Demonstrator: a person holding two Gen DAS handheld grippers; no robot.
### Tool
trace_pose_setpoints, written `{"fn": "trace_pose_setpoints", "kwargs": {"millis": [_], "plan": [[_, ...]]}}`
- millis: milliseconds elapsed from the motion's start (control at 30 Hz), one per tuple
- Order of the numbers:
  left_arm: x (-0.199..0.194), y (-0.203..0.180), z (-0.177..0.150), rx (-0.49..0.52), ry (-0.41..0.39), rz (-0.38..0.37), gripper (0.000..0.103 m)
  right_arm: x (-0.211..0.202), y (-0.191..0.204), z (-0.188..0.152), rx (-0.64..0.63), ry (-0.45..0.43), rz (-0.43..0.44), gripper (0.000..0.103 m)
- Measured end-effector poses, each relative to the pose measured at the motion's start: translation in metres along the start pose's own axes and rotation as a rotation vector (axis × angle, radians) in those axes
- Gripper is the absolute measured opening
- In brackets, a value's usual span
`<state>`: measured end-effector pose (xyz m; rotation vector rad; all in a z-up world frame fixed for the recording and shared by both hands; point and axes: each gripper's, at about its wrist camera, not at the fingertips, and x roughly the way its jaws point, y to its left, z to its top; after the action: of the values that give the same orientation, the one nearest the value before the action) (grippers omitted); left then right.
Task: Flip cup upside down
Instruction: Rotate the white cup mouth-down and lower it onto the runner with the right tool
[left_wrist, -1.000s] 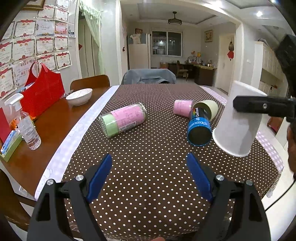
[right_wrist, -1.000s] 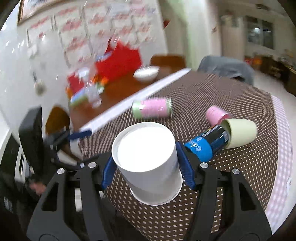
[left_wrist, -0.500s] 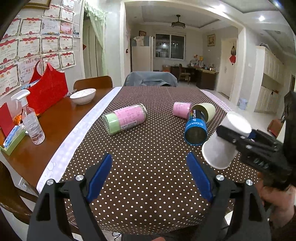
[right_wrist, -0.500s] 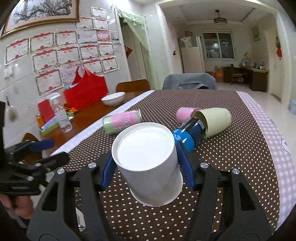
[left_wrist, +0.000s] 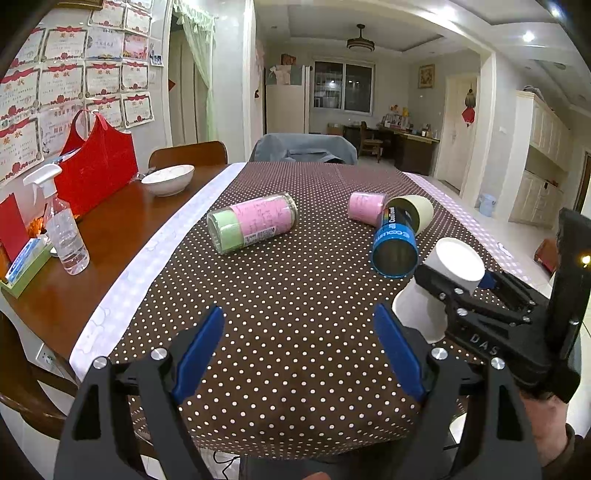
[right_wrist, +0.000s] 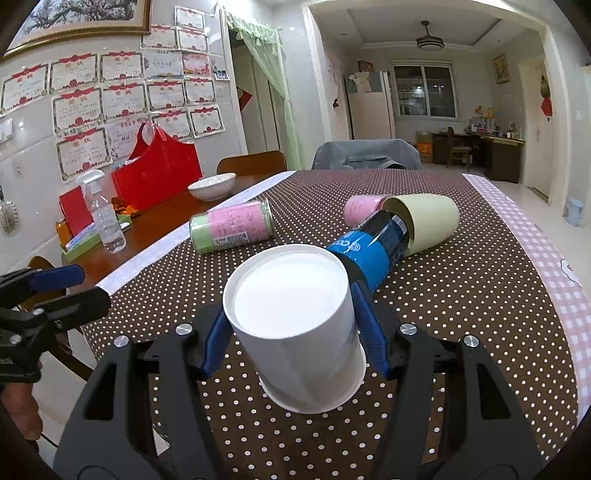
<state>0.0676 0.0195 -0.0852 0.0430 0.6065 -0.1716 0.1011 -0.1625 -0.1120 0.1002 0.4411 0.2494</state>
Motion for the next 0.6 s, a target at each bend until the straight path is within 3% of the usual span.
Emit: {"fn": "trace_pose_setpoints", "kwargs": {"millis": [267, 333, 433, 500, 600], "plan": [[0.001, 0.003, -0.003, -0.003, 0.005, 0.003, 0.082, 0.006, 0.005, -0.008, -0.016, 0.033, -0.008, 0.063], [0.002, 0.003, -0.003, -0.002, 0.006, 0.002, 0.082, 0.005, 0.005, -0.010, -0.010, 0.037, -0.010, 0.077], [0.000, 0.002, -0.003, -0.002, 0.002, 0.000, 0.082, -0.003, 0.004, -0.010, 0.001, 0.018, -0.015, 0.089], [-0.002, 0.002, -0.002, -0.002, -0.004, -0.002, 0.082, -0.007, 0.003, -0.009, 0.011, 0.011, -0.023, 0.096], [-0.005, 0.001, -0.002, -0.003, -0.014, -0.005, 0.082, -0.010, 0.004, -0.005, 0.023, 0.025, -0.034, 0.097]]}}
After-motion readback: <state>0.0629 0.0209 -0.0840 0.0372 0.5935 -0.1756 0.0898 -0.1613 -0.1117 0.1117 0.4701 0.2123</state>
